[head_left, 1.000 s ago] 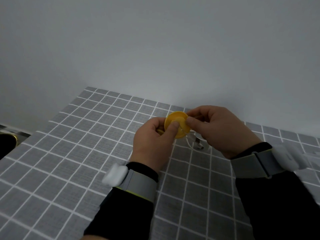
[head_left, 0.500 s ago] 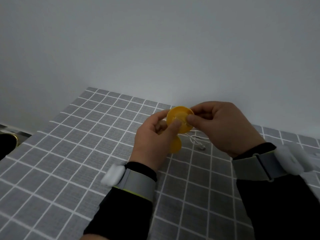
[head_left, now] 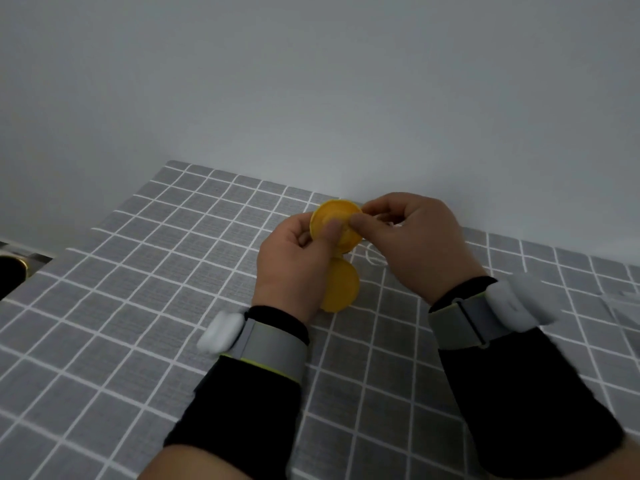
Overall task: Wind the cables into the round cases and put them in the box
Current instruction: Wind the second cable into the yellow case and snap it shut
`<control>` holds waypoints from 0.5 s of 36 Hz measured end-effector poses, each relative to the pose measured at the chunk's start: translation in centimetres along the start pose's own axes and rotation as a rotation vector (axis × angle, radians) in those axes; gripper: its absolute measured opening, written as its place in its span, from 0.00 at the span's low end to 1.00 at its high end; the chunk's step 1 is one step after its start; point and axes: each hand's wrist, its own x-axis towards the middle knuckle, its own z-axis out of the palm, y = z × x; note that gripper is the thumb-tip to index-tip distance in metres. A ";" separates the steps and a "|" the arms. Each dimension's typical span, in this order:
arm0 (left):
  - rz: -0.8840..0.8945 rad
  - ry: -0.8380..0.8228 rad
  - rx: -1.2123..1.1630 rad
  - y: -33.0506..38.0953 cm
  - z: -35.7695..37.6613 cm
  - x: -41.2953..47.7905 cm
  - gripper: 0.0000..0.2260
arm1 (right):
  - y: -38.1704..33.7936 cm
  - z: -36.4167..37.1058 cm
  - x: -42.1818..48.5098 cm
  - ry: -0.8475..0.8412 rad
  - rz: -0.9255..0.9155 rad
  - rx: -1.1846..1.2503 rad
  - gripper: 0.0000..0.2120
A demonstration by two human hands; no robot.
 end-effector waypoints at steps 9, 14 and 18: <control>-0.057 0.122 -0.020 -0.2 -0.3 0.4 0.07 | 0.3 3.3 -0.3 0.004 0.203 0.312 0.14; -0.085 0.142 -0.060 -0.2 -0.3 0.5 0.09 | 0.5 4.6 -1.4 -0.012 0.234 0.401 0.12; -0.080 0.141 -0.073 -0.2 -0.3 0.4 0.10 | 0.7 5.2 -1.5 0.010 0.222 0.475 0.09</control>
